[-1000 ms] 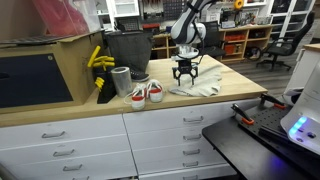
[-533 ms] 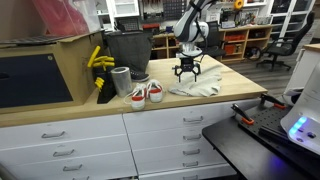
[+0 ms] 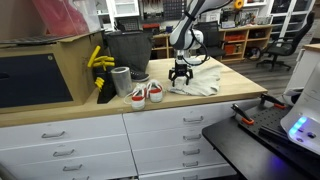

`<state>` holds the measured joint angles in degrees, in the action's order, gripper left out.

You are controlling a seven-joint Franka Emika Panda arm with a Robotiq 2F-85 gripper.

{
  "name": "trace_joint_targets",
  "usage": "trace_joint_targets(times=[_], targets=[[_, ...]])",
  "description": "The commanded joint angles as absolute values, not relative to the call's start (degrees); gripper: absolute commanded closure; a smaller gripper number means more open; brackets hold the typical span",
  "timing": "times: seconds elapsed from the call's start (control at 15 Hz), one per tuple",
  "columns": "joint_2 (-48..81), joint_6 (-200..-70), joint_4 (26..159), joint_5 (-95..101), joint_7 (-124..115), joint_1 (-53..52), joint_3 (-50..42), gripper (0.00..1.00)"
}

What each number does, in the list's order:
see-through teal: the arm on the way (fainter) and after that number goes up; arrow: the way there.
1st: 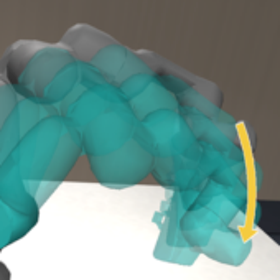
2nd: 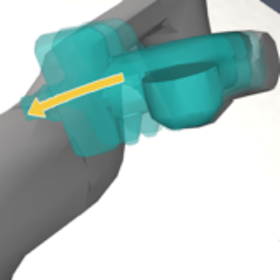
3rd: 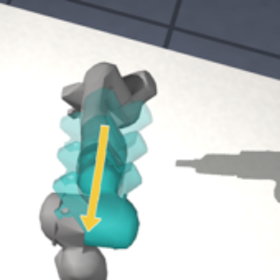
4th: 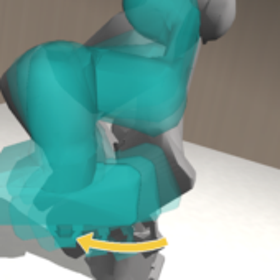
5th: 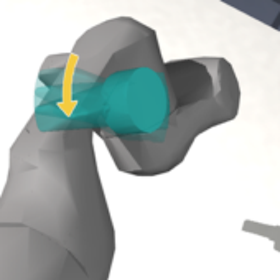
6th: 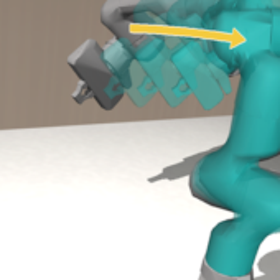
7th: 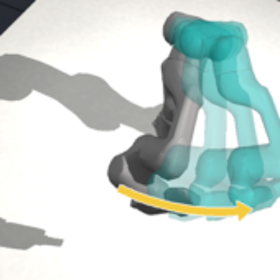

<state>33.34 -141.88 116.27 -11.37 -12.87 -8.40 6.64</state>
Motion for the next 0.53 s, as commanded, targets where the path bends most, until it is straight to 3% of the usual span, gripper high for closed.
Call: trace_joint_targets(times=[0.0,0.47], targets=[[33.4,-140.1,113.0,-13.5,-0.5,-3.6,10.8,0.0],[27.4,-110.4,105.9,-9.9,2.4,-1.6,7.5,0.0]])
